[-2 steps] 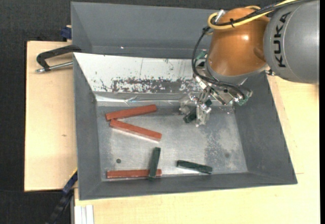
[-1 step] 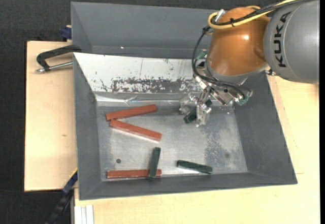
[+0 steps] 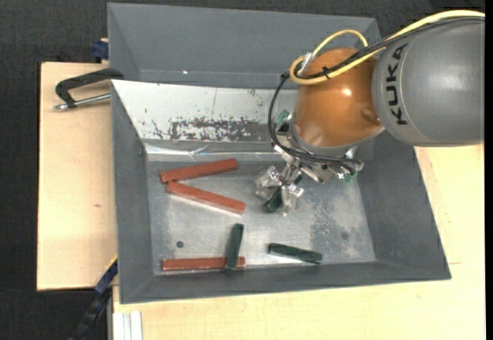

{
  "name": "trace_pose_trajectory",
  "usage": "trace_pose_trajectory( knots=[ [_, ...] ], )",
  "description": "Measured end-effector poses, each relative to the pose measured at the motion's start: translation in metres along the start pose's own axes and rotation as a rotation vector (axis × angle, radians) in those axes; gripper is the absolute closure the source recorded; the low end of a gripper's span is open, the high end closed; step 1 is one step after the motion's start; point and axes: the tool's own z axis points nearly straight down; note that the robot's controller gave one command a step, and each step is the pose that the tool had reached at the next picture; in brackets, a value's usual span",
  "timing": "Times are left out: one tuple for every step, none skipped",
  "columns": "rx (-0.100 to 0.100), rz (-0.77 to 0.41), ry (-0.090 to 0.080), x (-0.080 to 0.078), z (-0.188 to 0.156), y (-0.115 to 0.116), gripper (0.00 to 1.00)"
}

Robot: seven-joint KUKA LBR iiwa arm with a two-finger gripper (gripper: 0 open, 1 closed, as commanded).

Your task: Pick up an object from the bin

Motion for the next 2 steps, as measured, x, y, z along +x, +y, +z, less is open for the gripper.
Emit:
trace_pose_trajectory(
  knots=[
    [0.002,0.001,-0.002,-0.001,-0.001,-0.001,1.0],
    [0.005,-0.012,-0.005,-0.011,-0.116,-0.016,1.0]
  ],
)
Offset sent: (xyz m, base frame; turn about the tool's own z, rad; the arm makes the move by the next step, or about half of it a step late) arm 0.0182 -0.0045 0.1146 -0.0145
